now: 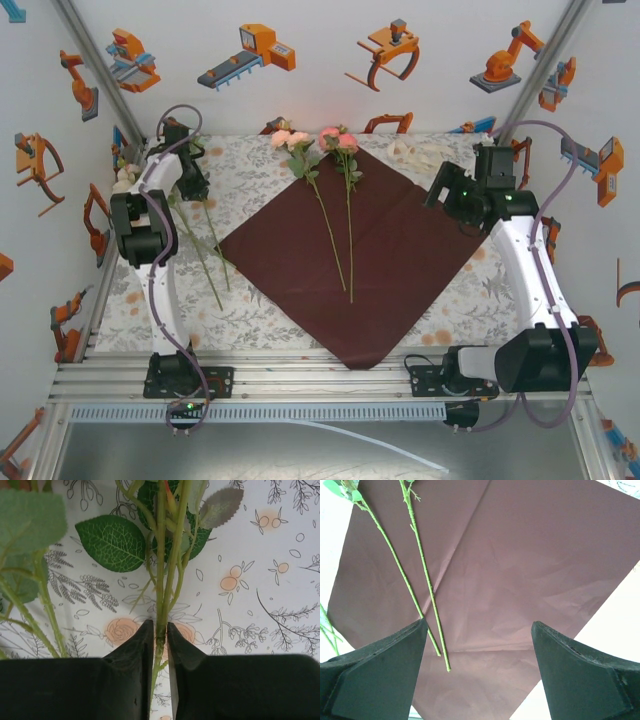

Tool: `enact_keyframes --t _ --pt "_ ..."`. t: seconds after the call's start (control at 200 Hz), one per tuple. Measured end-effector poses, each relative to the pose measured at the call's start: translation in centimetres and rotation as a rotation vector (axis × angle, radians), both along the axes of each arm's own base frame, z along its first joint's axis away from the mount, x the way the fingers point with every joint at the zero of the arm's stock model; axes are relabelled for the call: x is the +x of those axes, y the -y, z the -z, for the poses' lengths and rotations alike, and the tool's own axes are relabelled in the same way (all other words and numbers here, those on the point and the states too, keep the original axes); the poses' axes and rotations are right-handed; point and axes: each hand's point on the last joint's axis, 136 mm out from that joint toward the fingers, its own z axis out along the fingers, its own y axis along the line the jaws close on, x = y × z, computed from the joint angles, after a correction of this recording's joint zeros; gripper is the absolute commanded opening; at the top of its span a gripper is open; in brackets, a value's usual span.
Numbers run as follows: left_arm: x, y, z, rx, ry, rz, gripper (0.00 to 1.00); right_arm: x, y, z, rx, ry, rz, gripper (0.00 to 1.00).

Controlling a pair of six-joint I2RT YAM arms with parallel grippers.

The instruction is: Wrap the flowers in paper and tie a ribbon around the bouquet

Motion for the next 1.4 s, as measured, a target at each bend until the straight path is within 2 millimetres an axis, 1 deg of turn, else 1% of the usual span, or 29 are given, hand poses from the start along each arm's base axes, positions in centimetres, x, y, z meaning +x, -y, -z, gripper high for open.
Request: enact_keyframes --t 0.065,0.19,0.31,0.431,0.521,0.561,0.571,0.591,0.656,0.661,0.686,0.691,0.706,0.716,0.776,0.791,0.821,0.856,0.921,0.931,0.946,1.021,1.126,1.207,1.257,1.267,1.282,1.322,1.402 --pt "0.6 -0.1 -0.1 0.002 -0.003 0.004 0.16 0.0 0.0 0.0 0.000 -0.001 0.000 0.76" --pt "1.1 -0.2 -0.1 0.006 -0.007 0.011 0.00 0.0 0.0 -0.2 -0.001 0.004 -0.001 0.76" --pt "1.2 -0.2 -0.7 0.002 -0.011 0.014 0.00 0.1 0.0 -0.5 -0.001 0.009 -0.001 0.76" --pt "2.2 -0.3 -2.9 -0.002 0.037 0.018 0.00 0.2 0.0 -0.8 0.000 0.017 -0.001 0.76" --pt "2.8 -0.1 -6.2 -0.010 0.104 0.028 0.00 0.2 0.0 -0.8 0.000 0.017 0.000 0.76" --pt "2.9 0.0 -8.3 -0.012 0.141 0.033 0.00 0.2 0.0 -0.9 0.000 0.018 0.000 0.76" --pt "2.9 0.1 -9.3 -0.014 0.160 0.036 0.00 0.2 0.0 -0.8 0.000 0.017 0.000 0.76" --pt "2.9 0.1 -10.2 -0.013 0.177 0.038 0.00 0.2 0.0 -0.8 0.000 0.017 0.000 0.76" --pt "2.6 0.5 -14.7 -0.005 0.263 0.055 0.00 0.2 0.0 -0.8 0.001 0.015 0.000 0.76" --pt "2.6 0.5 -15.6 -0.002 0.281 0.058 0.00 0.2 0.0 -0.8 0.000 0.015 0.000 0.77" --pt "2.5 0.6 -16.9 0.002 0.308 0.065 0.00 0.2 0.0 -0.7 0.000 0.014 0.000 0.76" --pt "2.4 0.7 -17.8 0.005 0.325 0.068 0.00 0.3 0.0 -0.7 0.000 0.014 0.000 0.76" --pt "2.3 0.8 -18.4 0.006 0.337 0.071 0.00 0.3 0.0 -0.7 0.001 0.013 0.000 0.76" --pt "2.2 1.0 -19.6 0.010 0.363 0.076 0.00 0.3 0.0 -0.7 0.000 0.013 0.000 0.77" --pt "1.5 1.6 -23.9 0.017 0.453 0.094 0.00 0.4 0.0 -0.5 0.001 0.008 -0.001 0.76" --pt "1.2 2.0 -25.5 0.016 0.490 0.102 0.00 0.4 0.0 -0.4 0.001 0.006 -0.001 0.76" --pt "0.9 2.3 -27.0 0.014 0.525 0.109 0.00 0.4 0.0 -0.3 0.001 0.004 -0.001 0.77" --pt "0.4 3.2 -29.5 0.002 0.589 0.126 0.00 0.5 -0.1 -0.2 0.002 0.000 -0.001 0.77" --pt "-0.5 4.6 -33.0 -0.044 0.702 0.147 0.00 0.6 -0.1 -0.1 0.003 -0.002 -0.003 0.77" --pt "-0.4 4.7 -33.2 -0.051 0.714 0.148 0.00 0.6 -0.1 -0.1 0.003 -0.002 -0.003 0.76" --pt "-0.8 5.2 -34.1 -0.073 0.748 0.154 0.00 0.7 -0.1 -0.1 0.003 -0.002 -0.003 0.76" --pt "-1.9 6.9 -36.2 -0.179 0.857 0.153 0.00 0.7 -0.1 0.1 0.003 -0.006 -0.002 0.76" --pt "-2.1 9.3 -36.9 -0.281 0.915 0.162 0.00 0.8 -0.1 0.1 0.005 -0.007 -0.001 0.76" --pt "-1.7 12.7 -36.7 -0.347 0.922 0.202 0.00 0.8 -0.1 0.1 0.006 -0.007 0.000 0.76" --pt "-1.6 15.9 -36.1 -0.391 0.914 0.249 0.00 0.8 -0.1 0.1 0.008 -0.007 0.002 0.76" --pt "-1.6 16.2 -36.0 -0.394 0.913 0.253 0.00 0.8 -0.1 0.1 0.009 -0.007 0.002 0.76" --pt "-1.7 17.7 -35.7 -0.414 0.904 0.277 0.00 0.8 -0.1 0.1 0.009 -0.007 0.003 0.76" --pt "-1.8 20.4 -34.8 -0.441 0.885 0.316 0.00 0.8 -0.1 0.1 0.011 -0.008 0.005 0.76" --pt "-2.1 26.0 -32.4 -0.492 0.828 0.395 0.00 0.8 -0.1 0.1 0.014 -0.008 0.008 0.76"
